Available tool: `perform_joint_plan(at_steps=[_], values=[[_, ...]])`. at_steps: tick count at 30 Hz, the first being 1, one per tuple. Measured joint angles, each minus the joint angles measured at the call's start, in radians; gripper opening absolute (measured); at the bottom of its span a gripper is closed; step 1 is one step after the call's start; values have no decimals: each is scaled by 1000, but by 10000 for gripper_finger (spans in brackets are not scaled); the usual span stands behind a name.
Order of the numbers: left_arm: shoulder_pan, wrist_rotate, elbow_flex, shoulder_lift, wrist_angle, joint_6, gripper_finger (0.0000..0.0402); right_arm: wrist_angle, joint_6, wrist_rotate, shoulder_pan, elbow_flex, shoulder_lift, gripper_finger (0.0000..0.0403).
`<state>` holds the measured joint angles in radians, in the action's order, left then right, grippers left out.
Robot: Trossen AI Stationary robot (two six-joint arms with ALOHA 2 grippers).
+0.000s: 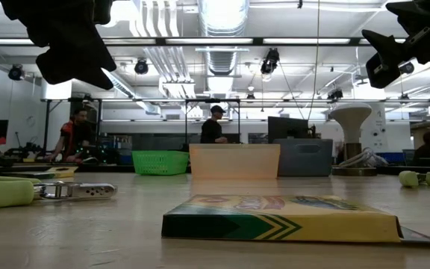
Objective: Pick & Place School Supplies
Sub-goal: Put the light green hole puncher into the orange bin
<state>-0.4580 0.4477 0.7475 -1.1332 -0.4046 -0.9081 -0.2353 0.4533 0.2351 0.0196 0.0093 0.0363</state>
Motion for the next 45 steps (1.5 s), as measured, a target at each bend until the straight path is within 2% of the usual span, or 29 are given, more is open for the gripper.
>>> perform_joint_plan(at_steps=[32, 39, 45], values=[[0, -3, -21, 0, 13, 4, 197, 0, 0, 0, 0, 0, 0, 201], [0, -68, -21, 6, -123, 40, 197, 0, 0, 0, 0, 0, 0, 201], [-2, -101, -29, 6, -235, -55, 197, 0, 0, 0, 0, 0, 0, 201]])
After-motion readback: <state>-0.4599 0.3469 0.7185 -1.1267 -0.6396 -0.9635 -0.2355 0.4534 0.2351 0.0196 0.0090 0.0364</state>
